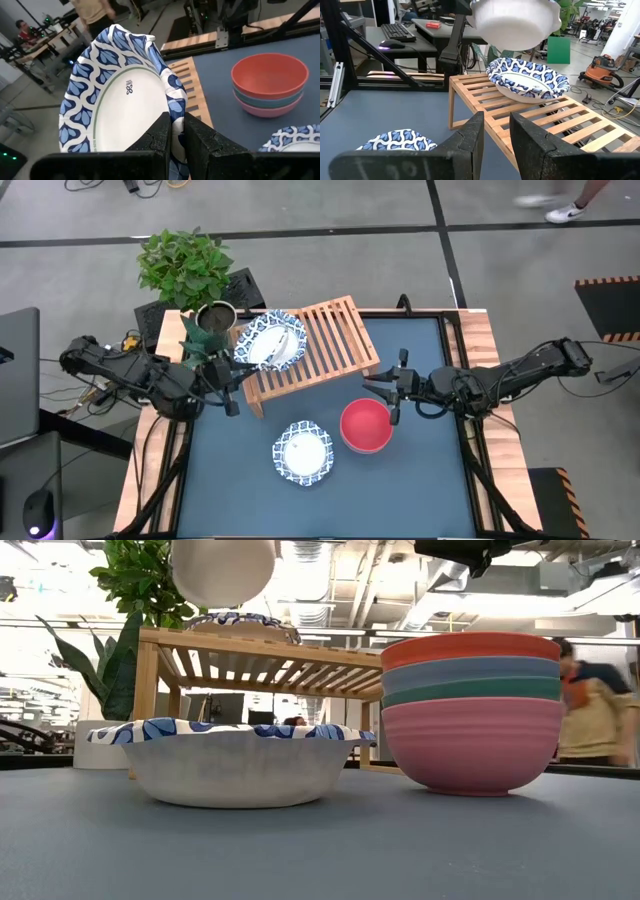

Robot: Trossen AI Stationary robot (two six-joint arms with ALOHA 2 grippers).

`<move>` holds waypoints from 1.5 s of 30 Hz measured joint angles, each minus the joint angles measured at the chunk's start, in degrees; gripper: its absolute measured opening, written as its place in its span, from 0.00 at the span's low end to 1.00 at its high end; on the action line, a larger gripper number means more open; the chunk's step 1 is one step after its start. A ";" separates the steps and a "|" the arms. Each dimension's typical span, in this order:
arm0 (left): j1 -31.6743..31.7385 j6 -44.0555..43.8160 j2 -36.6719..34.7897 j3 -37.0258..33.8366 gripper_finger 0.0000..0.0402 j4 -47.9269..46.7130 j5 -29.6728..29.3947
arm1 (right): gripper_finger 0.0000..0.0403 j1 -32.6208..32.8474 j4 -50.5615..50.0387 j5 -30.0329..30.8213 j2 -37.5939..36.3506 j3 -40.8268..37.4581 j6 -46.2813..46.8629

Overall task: Place and stack bowls onto a shelf
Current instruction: Stack the blue patterned bowl on top of the blue patterned bowl on the shelf

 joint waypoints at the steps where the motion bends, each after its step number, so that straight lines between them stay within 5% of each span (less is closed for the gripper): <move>1: 0.78 0.45 0.29 0.00 0.06 0.04 0.31 | 0.29 0.00 0.00 0.00 0.00 0.00 0.00; 24: 17.66 10.12 5.09 0.02 0.06 -0.44 13.85 | 0.29 -0.01 -0.61 0.01 0.00 0.00 0.04; 45: 22.45 12.81 12.21 0.03 0.09 -4.97 15.25 | 0.29 0.00 -2.05 0.02 0.00 0.00 0.61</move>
